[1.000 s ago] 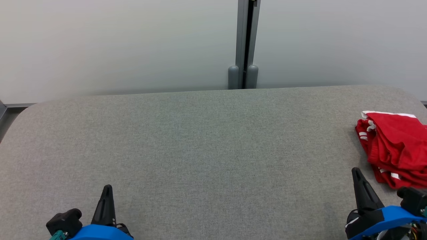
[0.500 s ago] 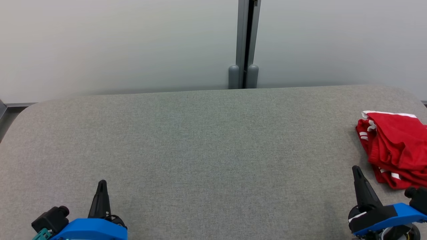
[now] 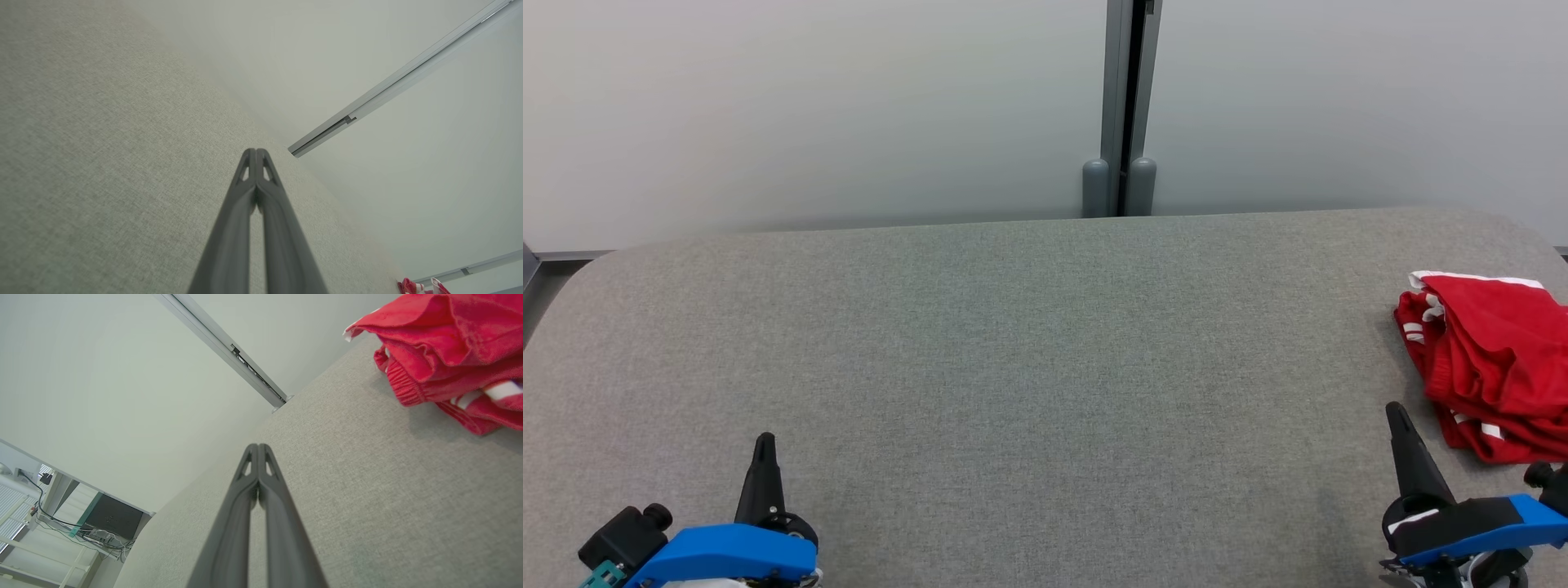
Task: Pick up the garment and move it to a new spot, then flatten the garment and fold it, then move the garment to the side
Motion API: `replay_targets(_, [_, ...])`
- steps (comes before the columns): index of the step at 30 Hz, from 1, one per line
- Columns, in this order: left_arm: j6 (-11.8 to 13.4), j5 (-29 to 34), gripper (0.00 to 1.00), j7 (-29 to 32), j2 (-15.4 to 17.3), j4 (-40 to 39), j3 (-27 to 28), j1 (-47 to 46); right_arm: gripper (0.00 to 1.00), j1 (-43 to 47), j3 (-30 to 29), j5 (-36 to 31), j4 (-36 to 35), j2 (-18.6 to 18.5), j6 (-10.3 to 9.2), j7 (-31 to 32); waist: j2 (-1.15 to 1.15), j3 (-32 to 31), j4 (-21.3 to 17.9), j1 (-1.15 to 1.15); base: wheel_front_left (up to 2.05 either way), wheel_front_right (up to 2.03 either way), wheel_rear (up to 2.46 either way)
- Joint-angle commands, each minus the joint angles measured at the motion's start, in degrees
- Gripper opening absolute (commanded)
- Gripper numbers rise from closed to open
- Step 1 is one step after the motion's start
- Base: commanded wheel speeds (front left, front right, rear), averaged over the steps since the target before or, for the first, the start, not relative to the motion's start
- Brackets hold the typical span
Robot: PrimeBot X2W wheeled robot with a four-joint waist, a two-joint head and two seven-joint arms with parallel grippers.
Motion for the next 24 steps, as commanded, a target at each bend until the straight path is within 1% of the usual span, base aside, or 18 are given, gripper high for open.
replay_targets(1, [-0.2, -1.9, 0.0, 0.4, 0.1, -1.1, 0.6, -1.8, 0.0, -1.8, -0.2, 2.1, -0.4, -0.1, 0.01, 0.3, 0.0, 0.0, 0.0, -0.01, 0.0, 0.0, 0.0])
replay_targets(24, [-0.4, -16.1, 0.0, 4.4, -0.4, -3.0, 2.3, -2.6, 0.0, -2.8, -0.5, 16.9, 0.3, 0.4, 0.02, 2.4, 0.0, 0.1, 0.1, -0.01, 0.0, 0.0, 0.0])
